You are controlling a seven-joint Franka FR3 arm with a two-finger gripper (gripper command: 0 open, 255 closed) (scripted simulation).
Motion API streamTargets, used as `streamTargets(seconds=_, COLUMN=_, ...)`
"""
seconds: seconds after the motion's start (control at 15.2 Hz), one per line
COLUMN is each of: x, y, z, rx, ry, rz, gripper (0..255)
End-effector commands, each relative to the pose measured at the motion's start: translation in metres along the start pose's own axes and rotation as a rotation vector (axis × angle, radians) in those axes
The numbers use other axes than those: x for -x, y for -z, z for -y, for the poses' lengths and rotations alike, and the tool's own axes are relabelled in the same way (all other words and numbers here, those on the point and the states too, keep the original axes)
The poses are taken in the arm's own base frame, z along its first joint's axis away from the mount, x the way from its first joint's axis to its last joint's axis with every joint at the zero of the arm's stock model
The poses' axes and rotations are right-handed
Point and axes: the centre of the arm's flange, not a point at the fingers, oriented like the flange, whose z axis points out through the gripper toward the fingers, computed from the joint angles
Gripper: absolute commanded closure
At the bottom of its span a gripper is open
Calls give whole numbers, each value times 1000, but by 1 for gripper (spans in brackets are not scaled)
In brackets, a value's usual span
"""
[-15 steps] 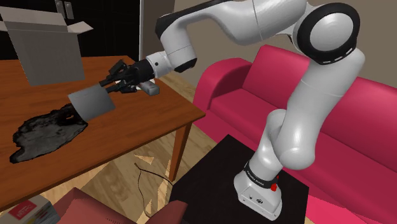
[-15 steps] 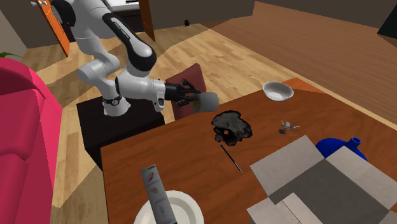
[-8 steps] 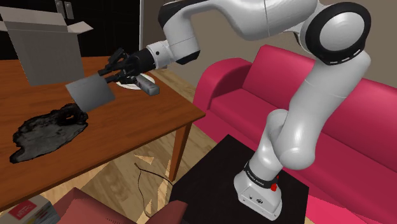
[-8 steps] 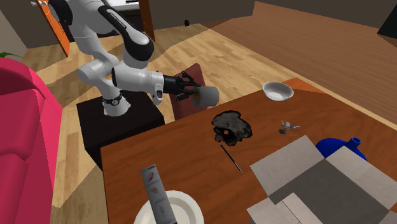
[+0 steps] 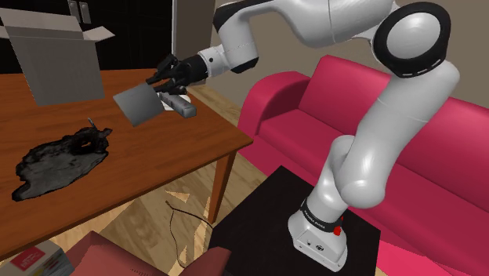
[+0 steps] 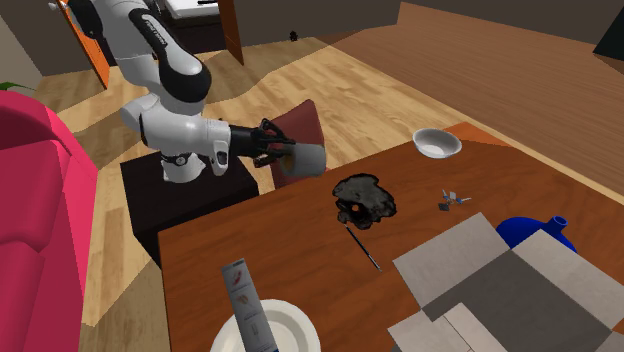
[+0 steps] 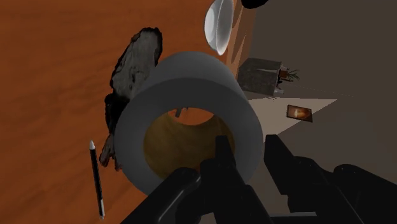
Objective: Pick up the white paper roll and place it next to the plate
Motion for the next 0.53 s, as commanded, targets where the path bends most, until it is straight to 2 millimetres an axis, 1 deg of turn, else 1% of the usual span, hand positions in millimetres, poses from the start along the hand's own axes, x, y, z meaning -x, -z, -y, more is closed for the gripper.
streamTargets(seconds=0.0, x=-10, y=24, z=-13, rx=-1, ry=1, rz=1, gripper=255)
streamTargets(seconds=0.46, x=-42, y=104, z=-48, rx=-1, ry=1, rz=1, gripper=255)
